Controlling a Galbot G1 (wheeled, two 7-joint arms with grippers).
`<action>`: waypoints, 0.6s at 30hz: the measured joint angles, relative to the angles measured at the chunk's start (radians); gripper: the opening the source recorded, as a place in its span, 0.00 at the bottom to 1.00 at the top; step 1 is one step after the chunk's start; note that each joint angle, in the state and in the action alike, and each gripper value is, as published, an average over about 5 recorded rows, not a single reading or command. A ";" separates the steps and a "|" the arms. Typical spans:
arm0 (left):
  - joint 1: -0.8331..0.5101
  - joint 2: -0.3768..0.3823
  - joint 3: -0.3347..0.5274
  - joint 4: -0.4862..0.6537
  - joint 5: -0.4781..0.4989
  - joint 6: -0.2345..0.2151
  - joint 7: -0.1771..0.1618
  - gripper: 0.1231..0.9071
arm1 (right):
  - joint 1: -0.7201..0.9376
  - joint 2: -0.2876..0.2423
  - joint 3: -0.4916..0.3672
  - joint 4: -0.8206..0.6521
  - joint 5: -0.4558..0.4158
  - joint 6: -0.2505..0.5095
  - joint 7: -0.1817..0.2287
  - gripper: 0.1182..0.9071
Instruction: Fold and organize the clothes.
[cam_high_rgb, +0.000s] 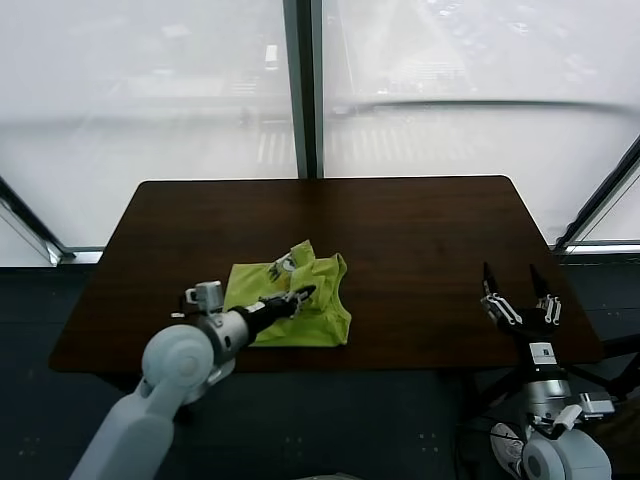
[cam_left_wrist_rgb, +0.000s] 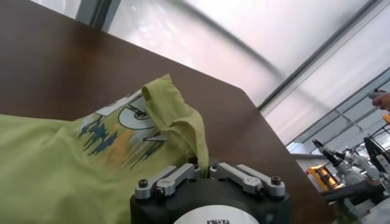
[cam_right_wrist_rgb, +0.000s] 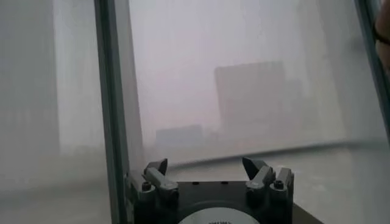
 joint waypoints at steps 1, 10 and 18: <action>-0.001 -0.006 0.003 0.006 0.008 0.000 0.000 0.07 | 0.000 0.001 0.000 0.000 -0.001 0.000 0.000 1.00; 0.023 -0.071 0.027 0.024 0.088 0.000 -0.003 0.09 | 0.005 0.002 -0.019 -0.006 -0.020 -0.003 0.000 1.00; 0.065 -0.150 0.050 -0.005 0.124 0.000 -0.021 0.67 | 0.040 -0.025 -0.057 -0.033 -0.034 -0.007 0.004 1.00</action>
